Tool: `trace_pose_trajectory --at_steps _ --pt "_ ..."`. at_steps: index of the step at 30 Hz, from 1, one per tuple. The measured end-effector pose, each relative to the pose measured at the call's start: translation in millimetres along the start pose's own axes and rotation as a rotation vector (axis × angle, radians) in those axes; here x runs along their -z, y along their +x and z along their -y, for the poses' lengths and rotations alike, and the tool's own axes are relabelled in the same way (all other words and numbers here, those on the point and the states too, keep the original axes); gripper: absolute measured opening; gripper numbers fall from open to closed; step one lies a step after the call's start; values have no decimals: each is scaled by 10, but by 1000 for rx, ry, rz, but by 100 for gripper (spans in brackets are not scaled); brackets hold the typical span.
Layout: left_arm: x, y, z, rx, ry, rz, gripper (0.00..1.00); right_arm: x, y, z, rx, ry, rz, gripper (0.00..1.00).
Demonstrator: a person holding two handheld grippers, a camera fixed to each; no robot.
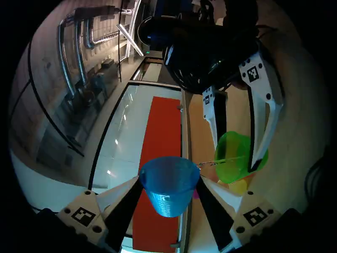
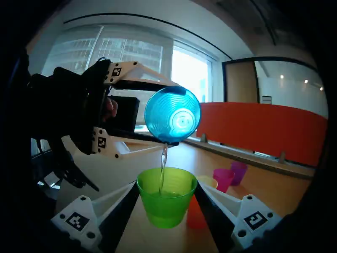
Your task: Pour water
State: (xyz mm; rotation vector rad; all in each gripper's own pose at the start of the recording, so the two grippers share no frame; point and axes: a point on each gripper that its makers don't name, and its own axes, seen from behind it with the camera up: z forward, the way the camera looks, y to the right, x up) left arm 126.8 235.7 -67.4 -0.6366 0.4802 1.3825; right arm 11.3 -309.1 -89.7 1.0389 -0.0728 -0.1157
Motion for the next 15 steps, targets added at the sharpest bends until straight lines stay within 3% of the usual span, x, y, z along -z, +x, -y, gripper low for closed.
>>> trace_pose_trajectory --at_steps 15 --pt "-8 68 54 -53 13 -12 85 -3 9 -5 -6 0 -4 93"
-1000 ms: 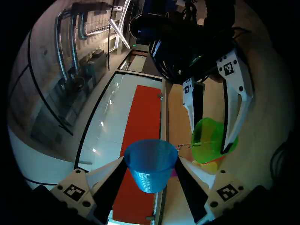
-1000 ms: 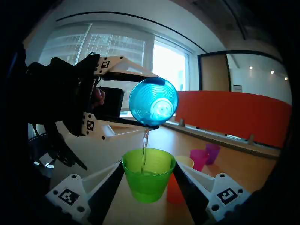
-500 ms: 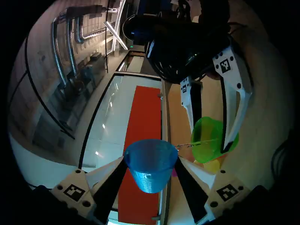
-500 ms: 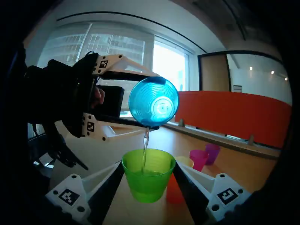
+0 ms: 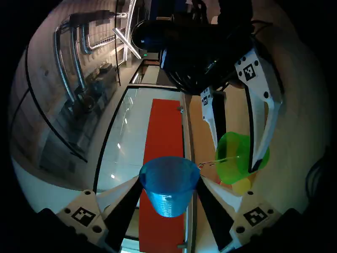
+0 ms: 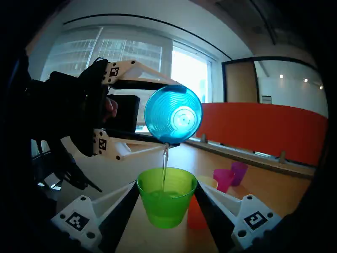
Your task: Pour water
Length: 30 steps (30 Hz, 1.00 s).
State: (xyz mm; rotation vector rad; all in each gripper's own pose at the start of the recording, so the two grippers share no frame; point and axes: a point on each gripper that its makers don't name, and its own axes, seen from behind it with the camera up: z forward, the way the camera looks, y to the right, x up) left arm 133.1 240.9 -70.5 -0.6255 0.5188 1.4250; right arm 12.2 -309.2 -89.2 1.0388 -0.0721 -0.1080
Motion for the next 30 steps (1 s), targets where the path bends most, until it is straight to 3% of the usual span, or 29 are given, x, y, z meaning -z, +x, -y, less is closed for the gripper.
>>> trace_pose_trajectory --at_steps 30 --pt "-73 17 100 -87 28 -3 85 3 -2 -23 -5 -7 -3 93"
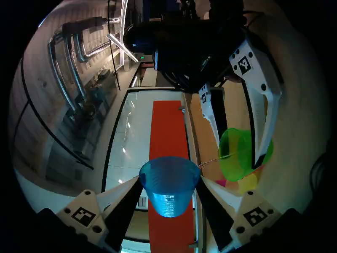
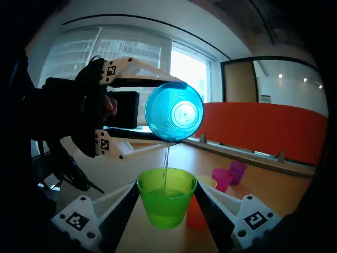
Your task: Pour water
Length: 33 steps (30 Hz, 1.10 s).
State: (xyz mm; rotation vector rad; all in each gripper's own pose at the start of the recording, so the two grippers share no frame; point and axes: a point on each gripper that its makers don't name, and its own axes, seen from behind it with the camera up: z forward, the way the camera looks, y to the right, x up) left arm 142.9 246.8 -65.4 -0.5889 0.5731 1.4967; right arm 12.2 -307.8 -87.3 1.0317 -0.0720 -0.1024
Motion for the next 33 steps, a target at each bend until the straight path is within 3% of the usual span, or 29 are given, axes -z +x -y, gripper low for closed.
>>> trace_pose_trajectory --at_steps 7,16,24,33 --pt "3 -14 -14 -13 5 5 85 15 4 -7 -3 0 -5 93" --pt "14 -45 -28 50 8 14 85 17 2 -9 -4 -3 -4 92" --pt "20 -103 -76 173 8 27 85 15 17 -11 -2 -6 -5 92" --pt "23 -295 -154 396 -7 64 85 41 35 -34 -1 -12 -9 92"
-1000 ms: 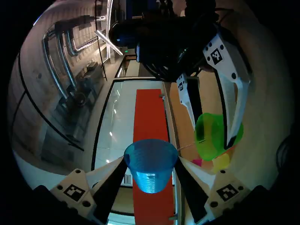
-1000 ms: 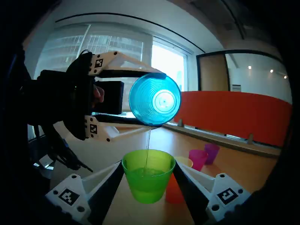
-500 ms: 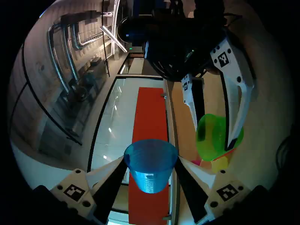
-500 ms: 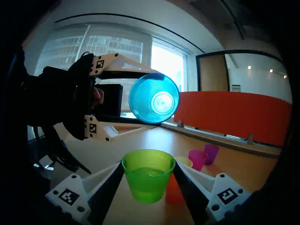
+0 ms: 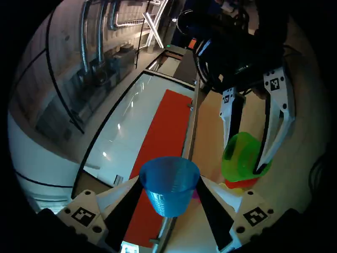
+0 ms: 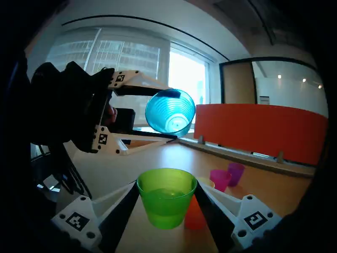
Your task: Pour water
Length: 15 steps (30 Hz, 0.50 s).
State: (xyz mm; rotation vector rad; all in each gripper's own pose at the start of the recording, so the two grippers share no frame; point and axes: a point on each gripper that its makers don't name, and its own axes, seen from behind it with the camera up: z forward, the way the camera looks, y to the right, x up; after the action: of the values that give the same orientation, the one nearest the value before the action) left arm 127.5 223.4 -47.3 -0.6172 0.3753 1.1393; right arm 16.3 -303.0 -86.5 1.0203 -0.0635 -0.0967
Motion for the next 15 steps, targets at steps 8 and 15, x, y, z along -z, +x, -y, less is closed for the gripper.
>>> trace_pose_trajectory --at_steps 8,15 --pt "22 -196 -33 313 -29 40 85 12 21 -13 2 -3 -2 92" --pt "11 -458 -75 669 -57 98 85 18 45 -18 6 -7 0 93"
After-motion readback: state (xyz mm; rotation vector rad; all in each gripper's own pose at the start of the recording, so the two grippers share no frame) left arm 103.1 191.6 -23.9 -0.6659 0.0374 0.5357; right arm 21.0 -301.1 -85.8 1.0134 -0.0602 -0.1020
